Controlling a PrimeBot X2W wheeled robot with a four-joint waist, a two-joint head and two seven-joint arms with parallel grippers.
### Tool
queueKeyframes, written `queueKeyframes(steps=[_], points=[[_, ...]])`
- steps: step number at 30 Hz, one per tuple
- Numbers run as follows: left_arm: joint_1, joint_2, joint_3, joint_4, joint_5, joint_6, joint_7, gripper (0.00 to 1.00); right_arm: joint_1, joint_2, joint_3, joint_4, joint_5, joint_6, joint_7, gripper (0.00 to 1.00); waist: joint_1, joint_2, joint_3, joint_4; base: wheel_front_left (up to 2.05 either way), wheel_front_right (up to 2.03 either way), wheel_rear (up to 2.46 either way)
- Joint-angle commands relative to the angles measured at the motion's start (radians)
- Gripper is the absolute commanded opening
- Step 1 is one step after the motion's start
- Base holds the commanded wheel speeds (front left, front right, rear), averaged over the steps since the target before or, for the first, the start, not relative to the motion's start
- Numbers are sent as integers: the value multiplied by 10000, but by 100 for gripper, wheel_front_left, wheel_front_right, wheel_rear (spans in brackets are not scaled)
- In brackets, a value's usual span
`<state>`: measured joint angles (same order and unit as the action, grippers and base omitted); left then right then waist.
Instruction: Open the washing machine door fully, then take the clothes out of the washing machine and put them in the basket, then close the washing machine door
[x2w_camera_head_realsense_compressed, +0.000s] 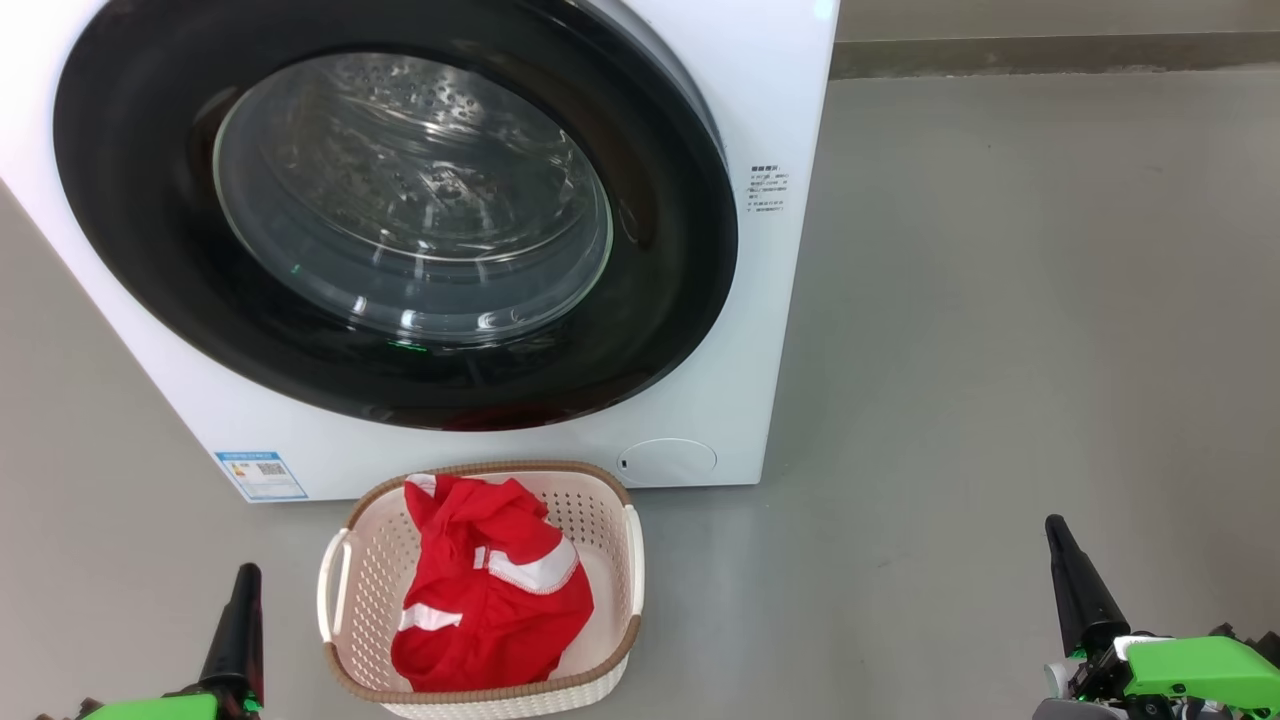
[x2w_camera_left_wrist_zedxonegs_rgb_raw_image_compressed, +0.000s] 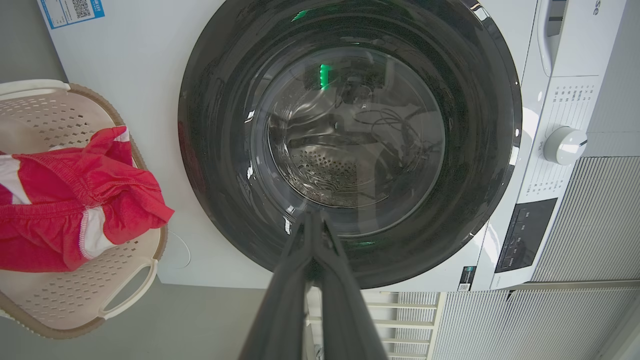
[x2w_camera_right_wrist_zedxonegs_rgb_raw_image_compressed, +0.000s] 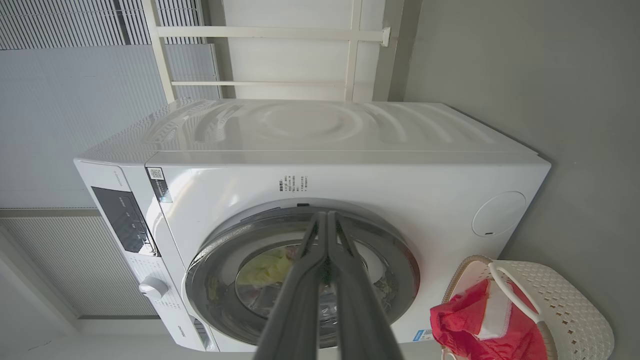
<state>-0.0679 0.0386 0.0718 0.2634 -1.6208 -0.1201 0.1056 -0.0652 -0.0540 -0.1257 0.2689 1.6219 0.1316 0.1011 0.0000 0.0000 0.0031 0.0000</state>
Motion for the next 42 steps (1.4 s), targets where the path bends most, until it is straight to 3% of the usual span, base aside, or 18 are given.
queueKeyframes(steps=[1, 42], points=[[-395, 165, 360, -184, 72, -106, 28, 0, -419, -26, 200, -246, -67, -9, 56, 0, 0, 0, 0, 0, 0, 0, 0], [-398, 142, 393, -184, 100, -106, 55, 0, -423, 3, 158, -244, -101, -9, 89, 0, 0, 0, 0, 0, 0, 0, 0]])
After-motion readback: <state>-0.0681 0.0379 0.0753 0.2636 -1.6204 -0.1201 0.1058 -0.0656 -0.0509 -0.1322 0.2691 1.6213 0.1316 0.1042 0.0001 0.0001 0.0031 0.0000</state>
